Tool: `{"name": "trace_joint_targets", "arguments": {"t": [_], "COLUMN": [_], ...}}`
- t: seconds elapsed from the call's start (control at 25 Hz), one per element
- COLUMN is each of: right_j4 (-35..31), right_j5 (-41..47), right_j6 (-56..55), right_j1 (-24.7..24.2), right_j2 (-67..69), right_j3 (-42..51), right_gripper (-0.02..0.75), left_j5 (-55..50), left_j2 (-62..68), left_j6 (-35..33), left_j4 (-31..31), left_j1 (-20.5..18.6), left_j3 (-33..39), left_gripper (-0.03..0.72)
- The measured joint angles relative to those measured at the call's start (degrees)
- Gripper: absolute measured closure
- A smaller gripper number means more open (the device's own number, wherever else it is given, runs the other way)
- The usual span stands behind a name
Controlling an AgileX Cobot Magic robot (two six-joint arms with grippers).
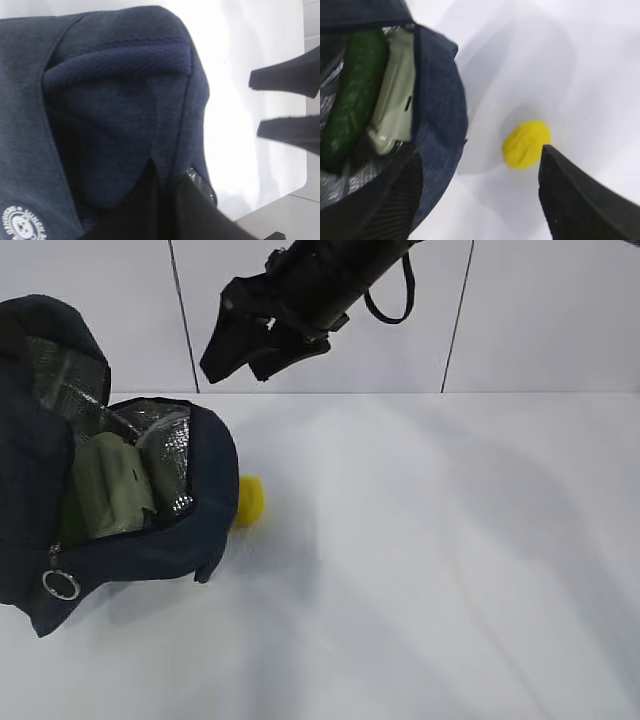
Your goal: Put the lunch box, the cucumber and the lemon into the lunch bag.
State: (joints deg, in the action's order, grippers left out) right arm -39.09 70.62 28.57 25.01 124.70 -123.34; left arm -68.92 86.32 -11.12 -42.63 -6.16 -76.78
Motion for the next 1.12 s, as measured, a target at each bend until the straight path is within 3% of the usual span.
{"name": "trace_joint_targets", "arguments": {"t": [0.28, 1.12], "right_j4": [5.98, 7.44], "right_j5": [-4.78, -10.17], "right_j6": [-2.30, -4.23], "right_j1": [-1.14, -1.14], "right_j2": [0.12, 14.03], "right_j3": [0.00, -0.33], "right_gripper": [0.190, 0.190], "left_j5": [-0.60, -2.28], "left_j2": [-0.24, -1.17], "left_j6": [0.00, 2.04], "left_j4": [0.40, 8.39], "left_j1": [-0.23, -0.23], "left_j3": [-0.27, -2.04], "left_gripper": [0.695, 0.695]}}
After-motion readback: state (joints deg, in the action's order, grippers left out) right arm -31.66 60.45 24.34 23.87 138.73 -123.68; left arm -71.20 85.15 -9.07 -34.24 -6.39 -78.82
